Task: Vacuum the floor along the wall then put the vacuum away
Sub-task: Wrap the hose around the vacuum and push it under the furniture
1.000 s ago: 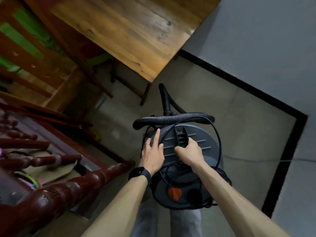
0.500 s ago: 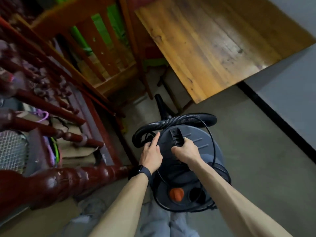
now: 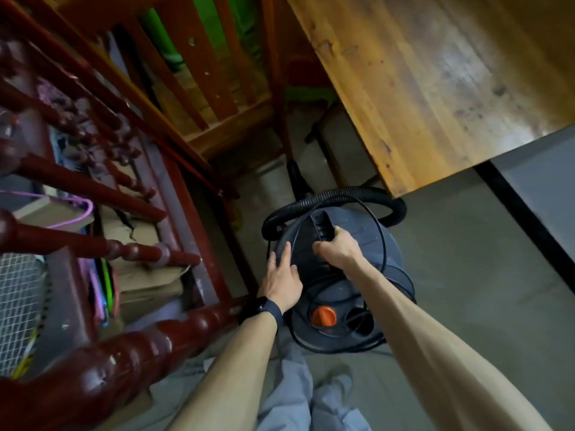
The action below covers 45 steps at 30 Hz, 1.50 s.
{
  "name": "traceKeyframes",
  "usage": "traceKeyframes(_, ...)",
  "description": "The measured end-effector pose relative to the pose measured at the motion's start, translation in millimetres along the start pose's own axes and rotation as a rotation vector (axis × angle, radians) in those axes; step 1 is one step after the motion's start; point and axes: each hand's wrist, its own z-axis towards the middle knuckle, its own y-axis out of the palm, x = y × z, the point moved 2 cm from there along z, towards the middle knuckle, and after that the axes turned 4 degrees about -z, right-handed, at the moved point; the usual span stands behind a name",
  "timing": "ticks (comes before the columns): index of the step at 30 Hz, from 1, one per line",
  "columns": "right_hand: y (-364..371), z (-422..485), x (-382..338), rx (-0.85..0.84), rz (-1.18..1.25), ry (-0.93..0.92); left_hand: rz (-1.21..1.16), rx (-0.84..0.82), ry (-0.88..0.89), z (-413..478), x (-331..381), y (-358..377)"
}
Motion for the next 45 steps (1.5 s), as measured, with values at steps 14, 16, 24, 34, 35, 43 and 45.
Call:
traceKeyframes(14, -3.3, -7.3, -24.1, 0.155, -0.017, -0.195, -0.129, 0.053, -0.054, -3.4, -17.5, -1.0)
traceKeyframes(16, -17.4, -38.0, -13.5, 0.357, 0.048, -0.356, -0.191, 0.073, -0.028, -12.4, -17.9, 6.0)
traceKeyframes(24, -46.5, -88.9, 114.8, 0.371, -0.07, 0.02, -0.096, 0.085, 0.122, -46.0, -10.4, 35.2)
traceKeyframes(34, -12.9, -70.3, 114.1, 0.193, 0.3, 0.139, -0.083, 0.068, 0.116, -28.7, -14.1, 35.0)
traceKeyframes(35, -12.5, -69.5, 112.4, 0.189, 0.305, 0.131, -0.092, 0.067, 0.121, -25.1, -15.0, 30.7)
traceKeyframes(43, -3.8, -33.0, 71.2, 0.189, 0.293, 0.058, -0.058, 0.127, 0.113, 17.0, -16.1, -16.5)
traceKeyframes(45, -5.8, -22.8, 59.3, 0.195, 0.287, 0.063, -0.047, 0.138, 0.115, 25.5, -13.6, -25.6)
